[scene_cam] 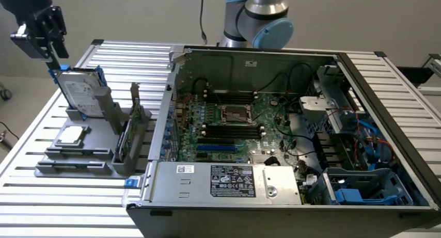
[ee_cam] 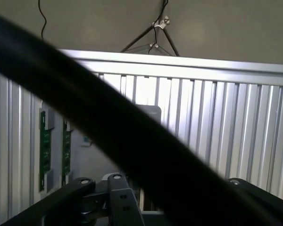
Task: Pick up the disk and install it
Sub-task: 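Pick up the disk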
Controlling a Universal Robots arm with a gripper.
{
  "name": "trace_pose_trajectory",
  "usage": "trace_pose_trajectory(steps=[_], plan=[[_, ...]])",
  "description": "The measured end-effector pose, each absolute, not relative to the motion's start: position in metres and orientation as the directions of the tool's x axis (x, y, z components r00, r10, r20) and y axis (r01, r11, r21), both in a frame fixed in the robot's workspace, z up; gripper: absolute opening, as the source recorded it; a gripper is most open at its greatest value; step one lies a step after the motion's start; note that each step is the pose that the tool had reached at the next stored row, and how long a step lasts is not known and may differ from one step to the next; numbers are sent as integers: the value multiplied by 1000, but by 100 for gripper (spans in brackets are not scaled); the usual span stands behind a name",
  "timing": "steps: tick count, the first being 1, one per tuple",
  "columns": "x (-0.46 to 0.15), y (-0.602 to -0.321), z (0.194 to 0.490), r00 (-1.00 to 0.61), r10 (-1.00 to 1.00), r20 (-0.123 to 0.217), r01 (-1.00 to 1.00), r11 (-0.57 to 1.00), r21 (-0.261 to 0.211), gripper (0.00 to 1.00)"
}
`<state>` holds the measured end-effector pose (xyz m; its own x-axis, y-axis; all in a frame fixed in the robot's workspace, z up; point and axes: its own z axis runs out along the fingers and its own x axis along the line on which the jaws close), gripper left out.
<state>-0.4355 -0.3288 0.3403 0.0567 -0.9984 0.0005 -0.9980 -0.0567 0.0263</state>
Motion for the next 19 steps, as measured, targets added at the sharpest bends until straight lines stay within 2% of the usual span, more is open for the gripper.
trace_pose_trajectory(steps=[1,19], plan=[[-436,-329,338,57,-998,1,-998,-57,26,54],[-438,-325,306,57,-998,1,-998,-57,26,54]])
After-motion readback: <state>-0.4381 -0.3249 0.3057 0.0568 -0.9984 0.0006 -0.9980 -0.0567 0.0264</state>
